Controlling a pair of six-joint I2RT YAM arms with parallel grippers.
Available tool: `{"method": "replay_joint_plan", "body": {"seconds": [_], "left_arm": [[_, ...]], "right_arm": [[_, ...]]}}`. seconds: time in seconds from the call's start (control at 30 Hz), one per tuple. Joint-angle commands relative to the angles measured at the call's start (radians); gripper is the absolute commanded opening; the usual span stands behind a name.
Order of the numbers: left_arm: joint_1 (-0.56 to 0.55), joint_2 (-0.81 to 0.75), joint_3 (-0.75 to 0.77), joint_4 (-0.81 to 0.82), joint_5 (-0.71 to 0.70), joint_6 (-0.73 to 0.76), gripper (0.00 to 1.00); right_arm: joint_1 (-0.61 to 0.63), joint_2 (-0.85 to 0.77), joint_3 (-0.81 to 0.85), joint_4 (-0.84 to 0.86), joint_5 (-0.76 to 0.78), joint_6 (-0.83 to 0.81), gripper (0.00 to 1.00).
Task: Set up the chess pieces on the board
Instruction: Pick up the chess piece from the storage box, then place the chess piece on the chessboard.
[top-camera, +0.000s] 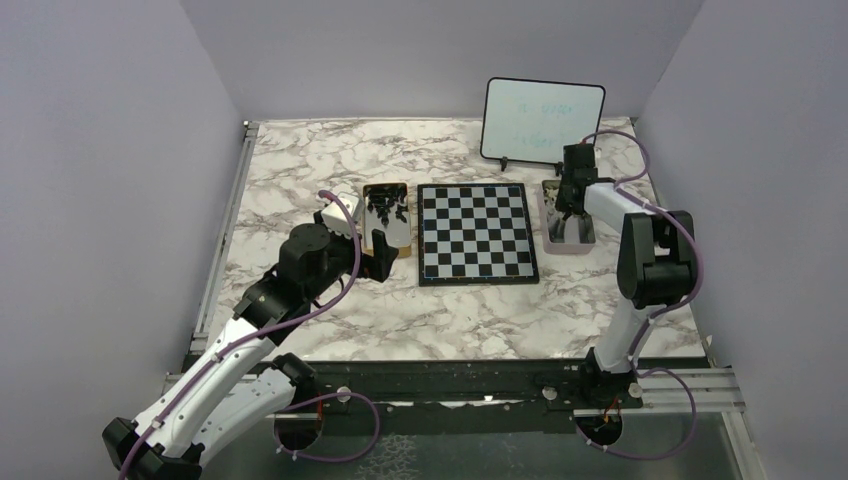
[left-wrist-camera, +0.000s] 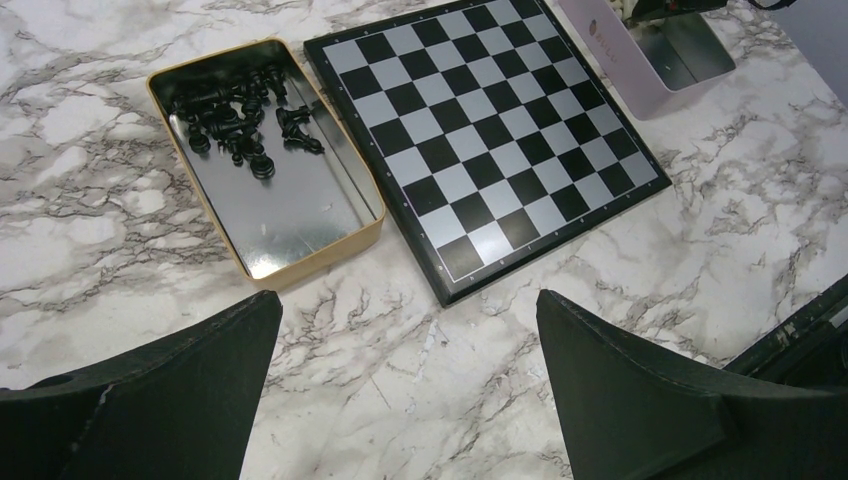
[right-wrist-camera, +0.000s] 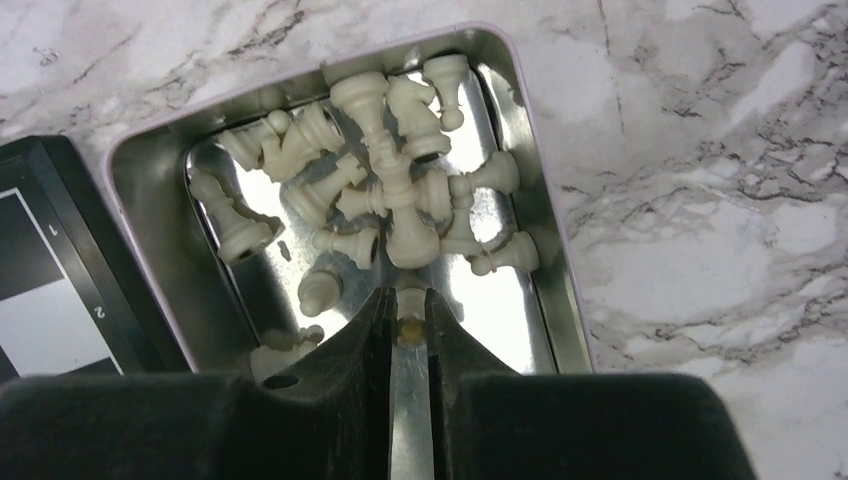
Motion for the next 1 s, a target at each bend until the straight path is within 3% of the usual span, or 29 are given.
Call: {"method": "replay_joint_plan", "body": {"seconds": [0.0,0.5,0.7,0.97], "left_arm": [[0.006,0.007,-0.01,0.019,0.012,0.01,0.99],[0.006,0.009,-0.008,0.011,-0.019,0.014,0.99],[0.006,-0.002,-0.01,0.009,-0.027,0.014,0.99],[0.006,-0.014,-0.004,-0.006,-0.056,0.018,0.99]], "right_arm": [[-0.008,-0.081,0.038,-0.086,0.032,0.019,0.18],[0.026,-0.334,-0.039,-0.161,-0.127,0.027,0.15],[0.128,-0.43,-0.108,-0.19,-0.153,0.026,0.15],[0.367,-0.51,-0.194,-0.157,-0.158,0.069,0.15]]}}
